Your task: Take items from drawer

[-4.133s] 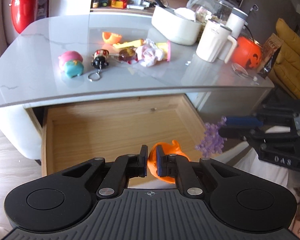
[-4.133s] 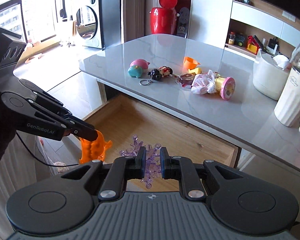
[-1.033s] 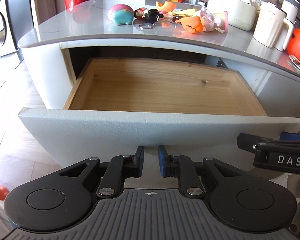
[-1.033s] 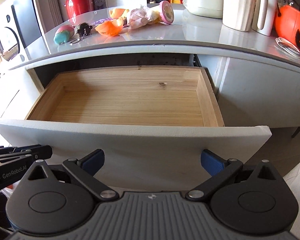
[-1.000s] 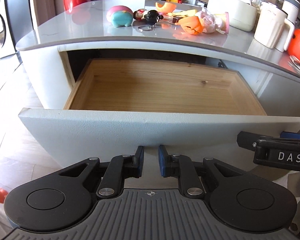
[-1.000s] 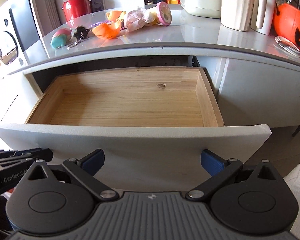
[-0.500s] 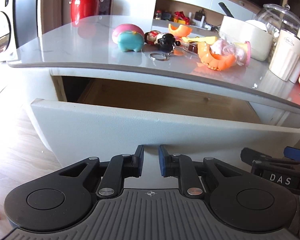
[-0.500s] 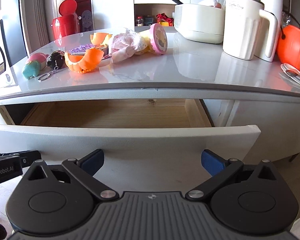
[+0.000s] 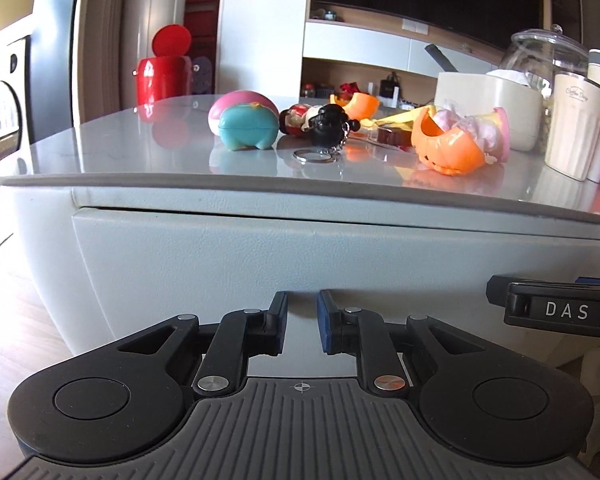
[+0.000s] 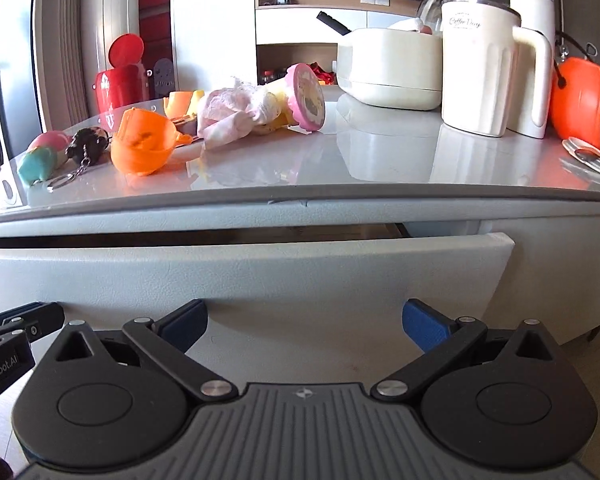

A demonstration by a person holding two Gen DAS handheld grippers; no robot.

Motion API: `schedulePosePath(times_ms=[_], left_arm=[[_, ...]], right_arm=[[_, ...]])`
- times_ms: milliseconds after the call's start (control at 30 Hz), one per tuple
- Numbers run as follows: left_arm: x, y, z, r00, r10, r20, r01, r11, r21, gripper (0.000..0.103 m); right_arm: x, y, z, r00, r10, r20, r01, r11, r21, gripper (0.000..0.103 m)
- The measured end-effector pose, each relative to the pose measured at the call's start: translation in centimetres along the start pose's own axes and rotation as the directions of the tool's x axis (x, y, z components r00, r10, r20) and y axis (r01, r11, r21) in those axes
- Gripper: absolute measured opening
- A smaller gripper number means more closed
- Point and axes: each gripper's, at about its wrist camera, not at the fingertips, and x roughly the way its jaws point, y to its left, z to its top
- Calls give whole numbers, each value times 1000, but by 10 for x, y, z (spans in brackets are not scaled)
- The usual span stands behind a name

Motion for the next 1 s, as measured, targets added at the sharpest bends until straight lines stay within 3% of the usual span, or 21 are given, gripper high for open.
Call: schedulePosePath(times_ms=[233, 367, 533, 633, 733, 833, 1000], left_arm=[[0, -5, -6, 999, 15, 38, -16, 1000, 23, 18], [1, -7, -7, 999, 22, 45, -22, 1000, 11, 18], [1, -20, -11, 994, 67, 82, -73, 995, 63, 13], [2, -27, -9, 994, 87, 64, -91, 994, 63, 6], [3, -21, 2, 999, 36, -29, -35, 999, 39, 15], [-21, -14, 15, 998, 15, -63, -17, 1000, -20, 14], [-103, -16, 34, 997, -31, -71, 30, 999, -11, 15]], right_arm=[[17, -15, 7, 997, 84, 0, -84, 996, 27, 103], [16, -16, 6, 998, 59, 4, -59, 998, 15, 103], [17, -22, -1, 1000, 18, -15, -18, 1000, 7, 103], [14, -27, -4, 1000, 11, -20, -11, 1000, 12, 103], [7, -34, -1, 999, 22, -37, -20, 998, 51, 103], [-11, -40, 8, 998, 34, -62, -27, 994, 105, 103], [-72, -40, 25, 982, 160, -103, -145, 980, 140, 103]])
